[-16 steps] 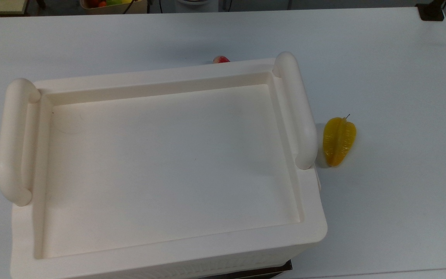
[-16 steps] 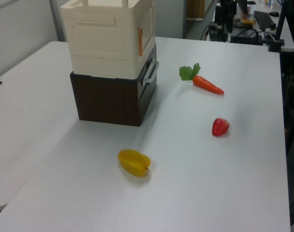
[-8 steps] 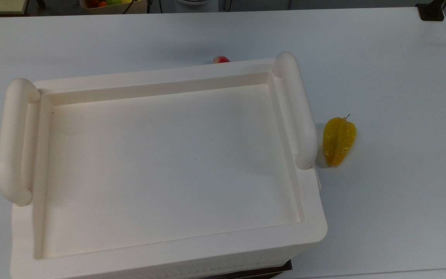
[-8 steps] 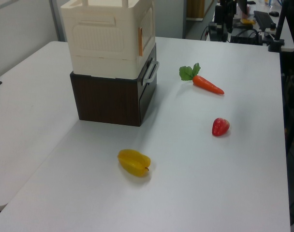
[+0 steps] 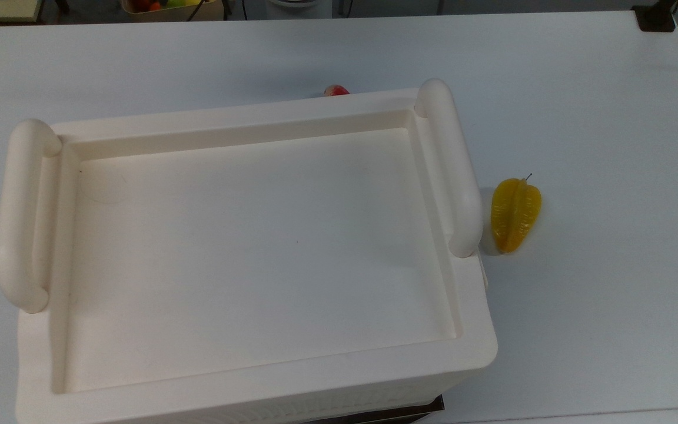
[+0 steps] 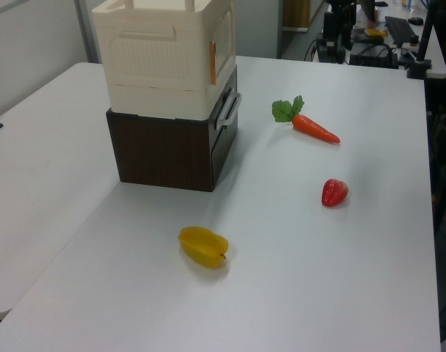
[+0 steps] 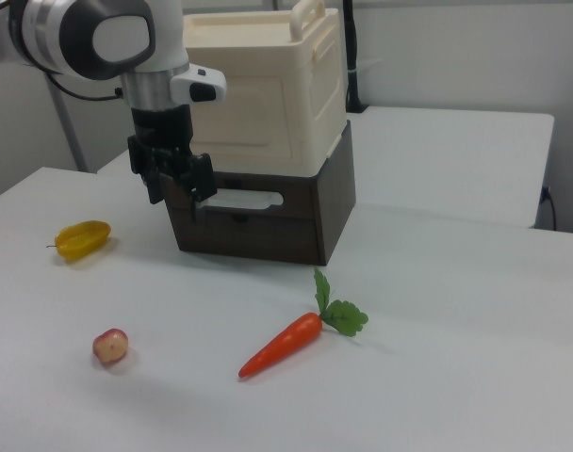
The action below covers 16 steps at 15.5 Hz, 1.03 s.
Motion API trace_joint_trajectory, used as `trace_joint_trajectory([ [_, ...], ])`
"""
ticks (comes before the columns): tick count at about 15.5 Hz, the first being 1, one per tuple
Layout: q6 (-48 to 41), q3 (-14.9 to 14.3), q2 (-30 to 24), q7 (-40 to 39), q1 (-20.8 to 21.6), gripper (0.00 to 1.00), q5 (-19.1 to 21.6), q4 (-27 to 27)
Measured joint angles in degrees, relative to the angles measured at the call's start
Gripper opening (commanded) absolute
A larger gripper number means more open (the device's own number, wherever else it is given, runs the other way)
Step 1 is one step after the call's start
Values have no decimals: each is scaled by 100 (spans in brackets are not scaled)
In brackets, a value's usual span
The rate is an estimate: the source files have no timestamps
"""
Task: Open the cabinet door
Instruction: 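Raise the gripper up to the cream cabinet door's edge and grasp it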
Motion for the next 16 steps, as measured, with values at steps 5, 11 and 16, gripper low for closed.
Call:
trace_joint_trajectory([
  [5, 263, 34, 29, -34, 27, 93, 2, 3],
  [11, 1379, 127, 194, -46, 481, 100, 25, 75],
  [16, 3016, 143, 489, -55, 994, 100, 174, 135],
])
